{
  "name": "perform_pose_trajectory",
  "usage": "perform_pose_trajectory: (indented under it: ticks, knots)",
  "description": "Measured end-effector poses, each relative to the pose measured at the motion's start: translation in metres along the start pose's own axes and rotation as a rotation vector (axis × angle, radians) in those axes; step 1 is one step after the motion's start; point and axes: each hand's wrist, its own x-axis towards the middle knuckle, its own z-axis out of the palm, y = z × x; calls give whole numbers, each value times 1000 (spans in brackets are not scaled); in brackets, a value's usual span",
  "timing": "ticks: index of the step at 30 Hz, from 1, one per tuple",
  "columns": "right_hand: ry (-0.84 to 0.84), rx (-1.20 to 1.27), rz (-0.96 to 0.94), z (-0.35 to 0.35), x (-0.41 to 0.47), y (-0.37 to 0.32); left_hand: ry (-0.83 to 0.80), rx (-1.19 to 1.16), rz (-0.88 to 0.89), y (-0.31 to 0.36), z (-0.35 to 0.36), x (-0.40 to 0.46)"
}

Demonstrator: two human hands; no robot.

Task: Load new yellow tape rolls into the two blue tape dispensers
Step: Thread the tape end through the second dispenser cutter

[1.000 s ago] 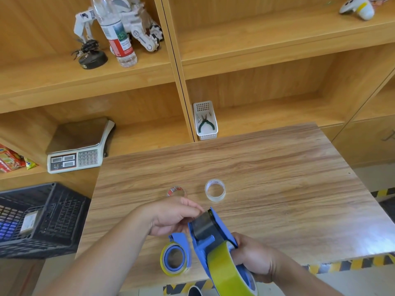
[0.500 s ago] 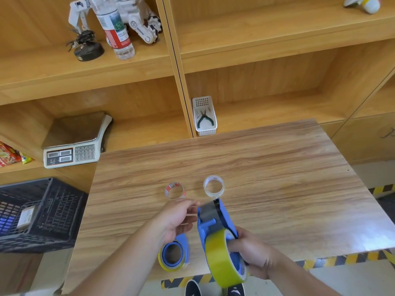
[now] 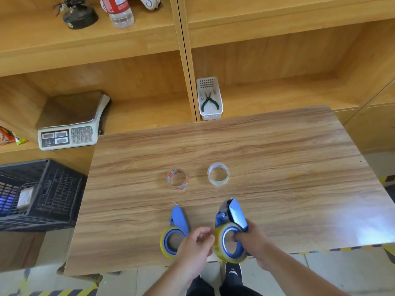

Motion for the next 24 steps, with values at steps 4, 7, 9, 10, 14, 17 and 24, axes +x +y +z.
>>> perform_pose_trajectory:
  ticks: [4,7,9,10,14,17,24]
  knots:
    - [35,-168,15,14,25,18,-53,35,-66,-10,0,13]
    - [53,-239,6,24,31,17,-85,92,-115,-20,-1,25]
    - [62,-288,3,29,33,14,-113,88,-153,-25,-1,33]
    - [66,-324,-1,32,34,12,-127,74,-173,-28,-1,36]
    - [84,-438,-21,38,46,11,-158,69,-214,-39,-2,51]
    - [101,-476,-20,41,54,11,-162,56,-219,-44,1,60]
    - [147,-529,-31,49,70,16,-183,28,-263,-47,3,75]
